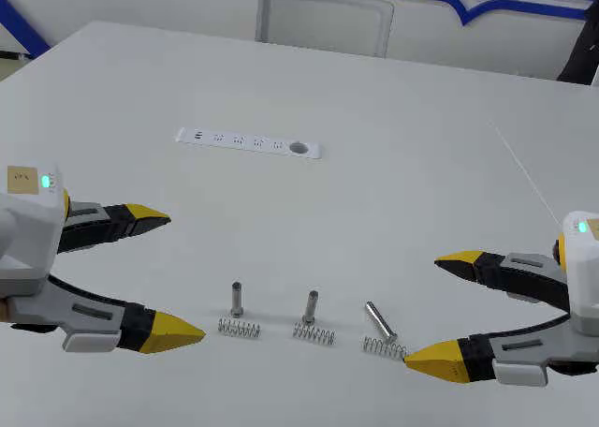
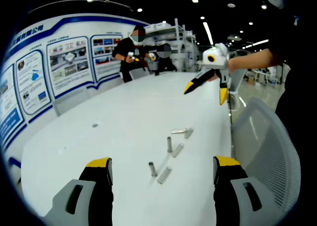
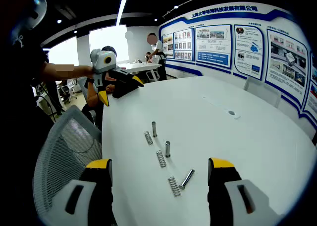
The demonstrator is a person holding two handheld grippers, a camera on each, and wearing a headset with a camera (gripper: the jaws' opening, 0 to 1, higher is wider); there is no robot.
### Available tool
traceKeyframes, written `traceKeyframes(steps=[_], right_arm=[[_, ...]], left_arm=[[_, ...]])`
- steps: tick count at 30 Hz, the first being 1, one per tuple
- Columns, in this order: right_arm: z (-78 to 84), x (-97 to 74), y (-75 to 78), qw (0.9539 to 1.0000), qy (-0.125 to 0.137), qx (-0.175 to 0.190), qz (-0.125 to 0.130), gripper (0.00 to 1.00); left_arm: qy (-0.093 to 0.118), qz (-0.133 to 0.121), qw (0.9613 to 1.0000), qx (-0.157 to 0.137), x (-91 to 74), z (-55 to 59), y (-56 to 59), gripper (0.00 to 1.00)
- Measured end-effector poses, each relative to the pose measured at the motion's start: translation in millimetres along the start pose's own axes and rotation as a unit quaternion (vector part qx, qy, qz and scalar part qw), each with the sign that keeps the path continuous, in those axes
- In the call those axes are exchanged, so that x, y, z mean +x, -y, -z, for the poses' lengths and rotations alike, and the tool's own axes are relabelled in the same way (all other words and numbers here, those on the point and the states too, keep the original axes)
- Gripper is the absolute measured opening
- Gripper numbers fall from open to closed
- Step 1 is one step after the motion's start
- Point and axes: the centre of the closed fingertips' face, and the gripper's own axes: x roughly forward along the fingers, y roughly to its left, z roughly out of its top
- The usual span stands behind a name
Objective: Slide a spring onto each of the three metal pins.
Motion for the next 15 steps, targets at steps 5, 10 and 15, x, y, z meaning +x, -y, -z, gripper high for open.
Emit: traceKeyframes(steps=[5,10,15], right_arm=[[0.9,0.1,1.0,1.0,0.0,0.001,0.001,0.8],[1.7,0.3,1.1,1.0,0.0,0.003,0.0,0.8],[3.0,0.4,1.8,1.0,0.0,0.005,0.0,0.8]], left_arm=[[-0.002,0.0,1.0,0.0,0.1,0.6,0.3,0.85],[-0.002,0.001,1.0,-0.001,0.1,0.6,0.3,0.85],[-0.005,0.002,1.0,0.0,1.0,2.5,0.4,0.85]])
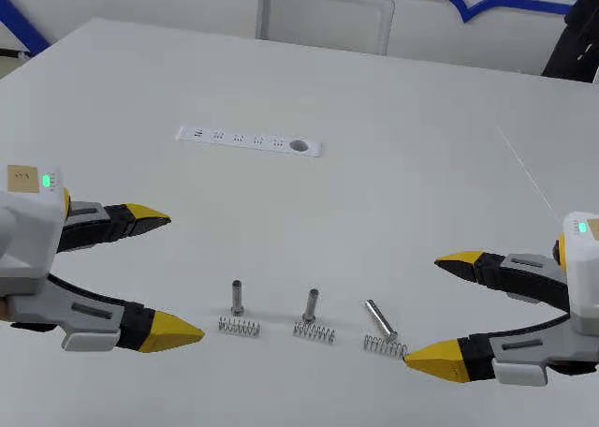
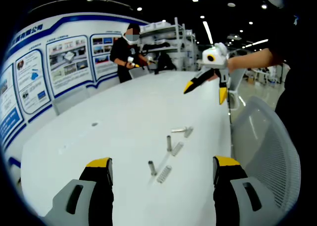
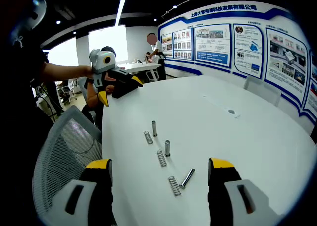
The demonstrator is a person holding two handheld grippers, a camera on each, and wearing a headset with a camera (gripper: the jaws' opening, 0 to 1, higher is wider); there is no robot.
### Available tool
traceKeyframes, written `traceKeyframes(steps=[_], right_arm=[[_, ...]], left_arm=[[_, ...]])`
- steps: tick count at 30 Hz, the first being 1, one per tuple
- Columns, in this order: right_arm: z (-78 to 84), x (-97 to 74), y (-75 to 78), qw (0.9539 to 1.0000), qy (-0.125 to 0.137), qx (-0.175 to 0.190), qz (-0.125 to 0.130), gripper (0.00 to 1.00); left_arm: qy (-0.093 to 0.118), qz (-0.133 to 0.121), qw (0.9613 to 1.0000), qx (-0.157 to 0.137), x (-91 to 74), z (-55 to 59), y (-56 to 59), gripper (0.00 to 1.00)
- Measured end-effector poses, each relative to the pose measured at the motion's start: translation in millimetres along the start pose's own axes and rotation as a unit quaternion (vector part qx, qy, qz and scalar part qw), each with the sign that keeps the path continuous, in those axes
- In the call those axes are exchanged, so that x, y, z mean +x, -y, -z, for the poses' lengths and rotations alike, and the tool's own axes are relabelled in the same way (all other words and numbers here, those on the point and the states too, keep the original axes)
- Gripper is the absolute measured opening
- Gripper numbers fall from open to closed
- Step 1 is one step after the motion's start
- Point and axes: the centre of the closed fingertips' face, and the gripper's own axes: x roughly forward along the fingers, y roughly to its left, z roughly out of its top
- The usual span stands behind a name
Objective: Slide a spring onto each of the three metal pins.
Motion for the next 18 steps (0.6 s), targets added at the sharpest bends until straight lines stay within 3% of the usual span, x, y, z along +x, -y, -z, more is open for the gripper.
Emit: traceKeyframes(steps=[18], right_arm=[[7.9,5.1,3.3,0.9999,-0.009,0.005,-0.001,0.79]], left_arm=[[-0.009,0.003,0.9999,-0.006,3.2,8.6,-1.9,0.84]])
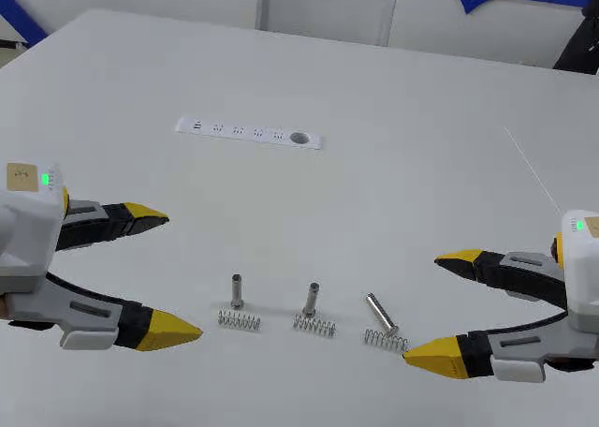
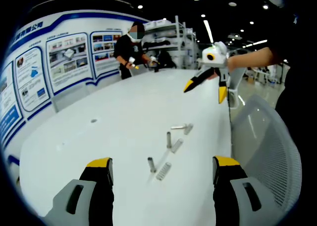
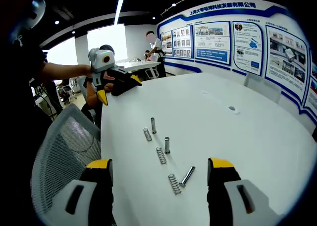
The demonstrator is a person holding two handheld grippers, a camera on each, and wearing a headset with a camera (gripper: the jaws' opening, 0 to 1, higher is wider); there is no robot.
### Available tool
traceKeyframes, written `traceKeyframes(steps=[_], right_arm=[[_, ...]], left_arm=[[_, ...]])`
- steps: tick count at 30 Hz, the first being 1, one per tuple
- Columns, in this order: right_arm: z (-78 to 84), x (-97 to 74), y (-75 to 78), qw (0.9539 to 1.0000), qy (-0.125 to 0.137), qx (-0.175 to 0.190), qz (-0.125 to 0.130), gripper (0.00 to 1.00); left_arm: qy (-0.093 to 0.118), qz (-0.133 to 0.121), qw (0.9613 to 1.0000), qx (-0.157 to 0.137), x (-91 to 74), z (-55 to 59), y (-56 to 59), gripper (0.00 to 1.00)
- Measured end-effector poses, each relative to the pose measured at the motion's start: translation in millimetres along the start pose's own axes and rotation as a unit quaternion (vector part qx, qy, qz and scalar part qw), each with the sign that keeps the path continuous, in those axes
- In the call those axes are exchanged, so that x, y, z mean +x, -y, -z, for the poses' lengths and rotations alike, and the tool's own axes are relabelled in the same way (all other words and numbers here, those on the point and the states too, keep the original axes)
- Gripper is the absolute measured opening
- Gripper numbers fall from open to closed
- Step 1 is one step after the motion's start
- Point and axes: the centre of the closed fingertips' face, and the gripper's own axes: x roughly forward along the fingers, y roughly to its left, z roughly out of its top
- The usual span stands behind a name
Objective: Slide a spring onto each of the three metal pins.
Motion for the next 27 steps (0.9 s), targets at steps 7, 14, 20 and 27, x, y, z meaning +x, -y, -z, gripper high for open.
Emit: traceKeyframes(steps=[7,14,20,27], right_arm=[[-0.3,1.1,3.0,1.0,0.0,0.003,0.002,0.79],[-0.7,1.2,7.6,1.0,0.0,0.005,0.008,0.79],[0.6,1.6,10.0,0.9999,0.0,0.008,0.012,0.78],[4.1,1.8,13.2,0.9996,-0.002,0.015,0.023,0.77]], left_arm=[[-0.001,0.002,1.0,-0.004,2.0,3.2,-0.6,0.84],[-0.003,0.005,0.9999,-0.011,5.1,8.6,-0.7,0.84],[-0.006,0.011,0.9998,-0.018,8.6,15.0,1.8,0.84],[-0.001,0.014,0.9999,-0.008,10.7,14.0,3.3,0.81]])
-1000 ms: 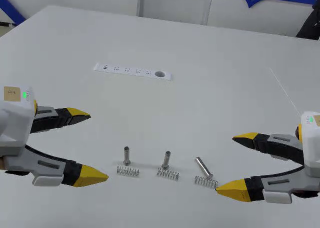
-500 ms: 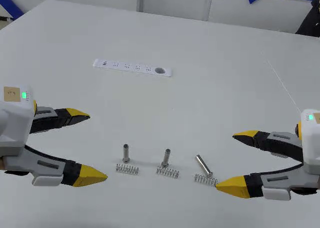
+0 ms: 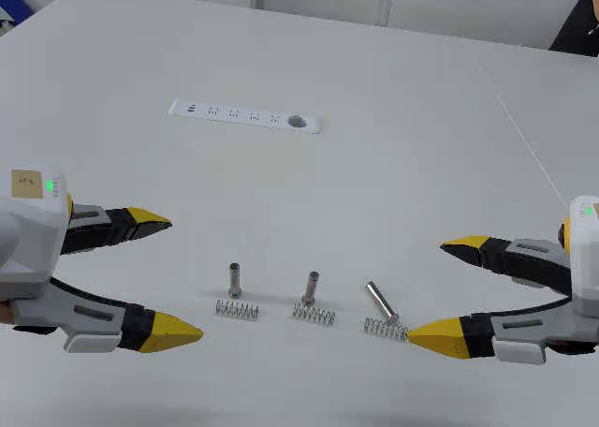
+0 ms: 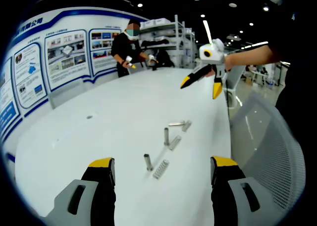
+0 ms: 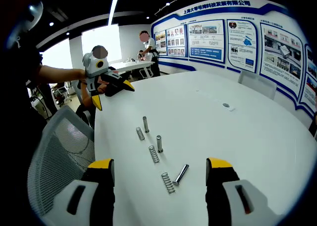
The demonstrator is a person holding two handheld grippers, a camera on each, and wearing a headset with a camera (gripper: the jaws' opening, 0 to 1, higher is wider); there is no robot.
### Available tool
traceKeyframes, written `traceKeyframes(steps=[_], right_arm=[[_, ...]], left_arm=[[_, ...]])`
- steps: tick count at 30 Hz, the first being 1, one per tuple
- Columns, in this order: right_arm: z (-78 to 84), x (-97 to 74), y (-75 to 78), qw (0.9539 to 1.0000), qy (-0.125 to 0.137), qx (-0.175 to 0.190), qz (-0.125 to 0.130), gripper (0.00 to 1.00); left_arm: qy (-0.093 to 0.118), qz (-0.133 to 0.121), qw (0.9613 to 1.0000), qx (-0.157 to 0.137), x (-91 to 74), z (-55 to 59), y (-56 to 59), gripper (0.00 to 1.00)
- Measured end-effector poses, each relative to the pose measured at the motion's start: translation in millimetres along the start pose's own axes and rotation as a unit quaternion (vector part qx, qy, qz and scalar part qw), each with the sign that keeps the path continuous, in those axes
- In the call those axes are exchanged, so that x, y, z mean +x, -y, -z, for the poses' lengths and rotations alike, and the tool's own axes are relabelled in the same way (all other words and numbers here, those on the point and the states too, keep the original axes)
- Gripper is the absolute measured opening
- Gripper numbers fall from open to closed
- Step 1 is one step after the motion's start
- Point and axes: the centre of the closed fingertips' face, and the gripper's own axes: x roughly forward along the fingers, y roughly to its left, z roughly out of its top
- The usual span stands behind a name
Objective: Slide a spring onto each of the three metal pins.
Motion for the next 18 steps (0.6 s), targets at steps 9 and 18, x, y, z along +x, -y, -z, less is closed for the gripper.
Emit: traceKeyframes(steps=[9,18], right_arm=[[4.3,5.1,6.1,0.9998,0.003,0.007,0.02,0.72],[11.0,19.1,22.6,0.9986,0.001,0.027,0.045,0.62]], left_arm=[[0.006,-0.005,0.9999,-0.008,3.7,6.1,-3.9,0.8],[0.009,-0.014,0.9997,-0.019,5.8,15.4,-10.5,0.81]])
